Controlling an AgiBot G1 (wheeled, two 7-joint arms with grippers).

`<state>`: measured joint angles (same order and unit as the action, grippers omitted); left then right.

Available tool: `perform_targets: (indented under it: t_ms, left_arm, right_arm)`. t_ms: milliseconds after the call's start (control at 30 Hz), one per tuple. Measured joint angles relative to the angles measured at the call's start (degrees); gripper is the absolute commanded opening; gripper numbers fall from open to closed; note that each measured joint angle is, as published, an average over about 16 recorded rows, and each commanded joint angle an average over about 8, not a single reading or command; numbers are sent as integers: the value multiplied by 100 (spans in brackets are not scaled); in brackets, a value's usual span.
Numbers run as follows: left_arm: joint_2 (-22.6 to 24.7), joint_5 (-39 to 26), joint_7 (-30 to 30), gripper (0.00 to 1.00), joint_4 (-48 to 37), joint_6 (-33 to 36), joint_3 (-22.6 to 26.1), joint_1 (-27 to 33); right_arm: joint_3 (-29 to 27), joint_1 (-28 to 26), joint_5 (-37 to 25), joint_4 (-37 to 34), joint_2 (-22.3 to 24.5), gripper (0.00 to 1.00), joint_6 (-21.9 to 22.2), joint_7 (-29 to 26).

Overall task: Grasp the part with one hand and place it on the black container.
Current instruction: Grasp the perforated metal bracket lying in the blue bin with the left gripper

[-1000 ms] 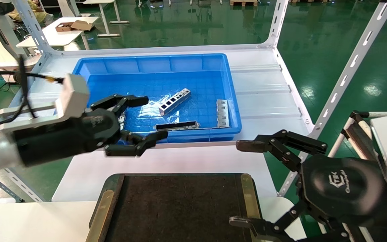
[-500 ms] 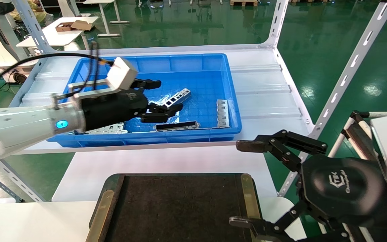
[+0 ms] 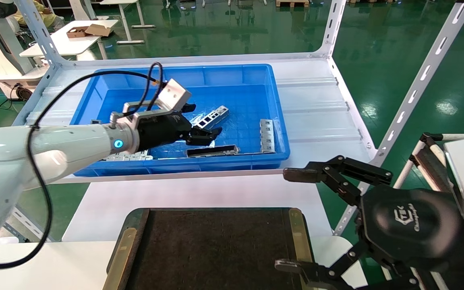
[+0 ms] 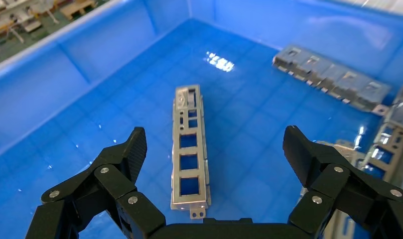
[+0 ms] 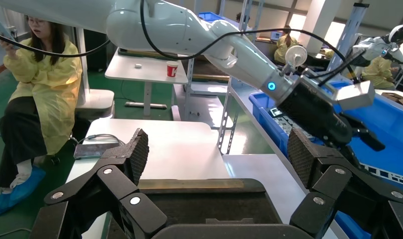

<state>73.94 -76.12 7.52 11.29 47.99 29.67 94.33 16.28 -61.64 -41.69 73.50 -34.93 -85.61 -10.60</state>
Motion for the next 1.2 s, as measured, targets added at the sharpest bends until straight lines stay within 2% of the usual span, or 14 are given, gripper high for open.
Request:
perform_targets:
  t_ms: [167,200,233,567,1200]
  left_arm:
    - [188,10,164,19,-429,-281,-15,95]
    - [213,18,186,7,-487,-326,-20,105]
    - [233,27,206,1,-538,-367,-26,113]
    - [311,137,310,0,-771,-600,-75,96]
    - [331,254,279,0,-804,-619,-77,-28]
  right_arm:
    - [2,0,1,0,1,10,1,1]
    - [2,-1,2,0,1,2,1,1]
    - [3,-1,2,0,1,0,1,1]
    - [7,-1,5,0,3,0,3,3]
    - [14,-3,10,0,6,0,6,7]
